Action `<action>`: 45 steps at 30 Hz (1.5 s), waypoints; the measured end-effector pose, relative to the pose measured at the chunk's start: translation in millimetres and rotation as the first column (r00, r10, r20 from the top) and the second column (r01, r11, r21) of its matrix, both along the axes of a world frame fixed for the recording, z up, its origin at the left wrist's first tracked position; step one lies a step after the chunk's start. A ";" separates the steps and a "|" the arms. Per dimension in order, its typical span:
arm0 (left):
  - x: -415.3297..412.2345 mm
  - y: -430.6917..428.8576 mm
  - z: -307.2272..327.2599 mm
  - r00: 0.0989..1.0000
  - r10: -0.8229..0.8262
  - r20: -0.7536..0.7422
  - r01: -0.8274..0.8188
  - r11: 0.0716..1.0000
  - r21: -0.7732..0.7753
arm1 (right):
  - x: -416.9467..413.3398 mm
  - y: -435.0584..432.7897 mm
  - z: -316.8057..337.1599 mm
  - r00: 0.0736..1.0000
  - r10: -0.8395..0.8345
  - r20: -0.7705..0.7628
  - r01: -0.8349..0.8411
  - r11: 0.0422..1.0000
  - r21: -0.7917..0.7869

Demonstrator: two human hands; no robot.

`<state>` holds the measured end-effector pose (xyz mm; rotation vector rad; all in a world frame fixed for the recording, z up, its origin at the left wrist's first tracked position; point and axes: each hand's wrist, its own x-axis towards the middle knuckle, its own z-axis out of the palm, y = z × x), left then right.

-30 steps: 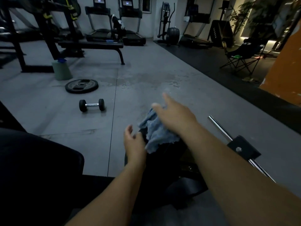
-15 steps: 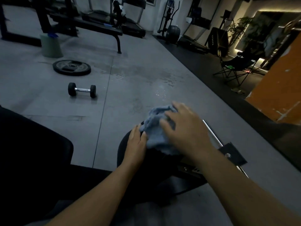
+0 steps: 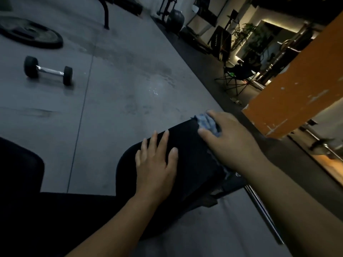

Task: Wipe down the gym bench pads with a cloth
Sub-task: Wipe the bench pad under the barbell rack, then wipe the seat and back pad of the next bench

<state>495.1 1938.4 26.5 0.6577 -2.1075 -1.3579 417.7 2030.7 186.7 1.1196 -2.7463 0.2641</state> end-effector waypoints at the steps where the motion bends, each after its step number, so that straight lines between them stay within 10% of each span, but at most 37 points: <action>1: -0.9 -0.7 -0.6 1.000 -0.007 0.009 0.007 1.000 -0.010 | -2.3 1.7 -3.9 0.998 0.055 -0.040 -0.057 0.998 -0.036; 7: 6.7 -0.4 8.1 0.995 -0.002 0.102 0.009 0.998 -0.070 | 18.1 15.4 -28.3 0.954 0.179 -0.241 -0.227 0.956 -0.189; 20: 68.7 6.2 256.6 0.714 -0.070 0.697 0.380 0.875 -0.300 | 52.3 36.0 130.4 0.910 -0.028 0.414 0.152 0.951 -0.269; 33: 48.9 61.9 544.0 0.810 -0.284 0.513 0.562 0.627 -0.540 | 89.3 156.3 385.1 0.952 -0.267 0.149 0.305 0.864 -0.400; 45: -32.3 237.2 646.1 0.649 -0.703 0.289 0.641 0.302 -0.706 | 108.3 327.0 506.6 0.673 -0.733 -0.095 0.616 0.628 -0.476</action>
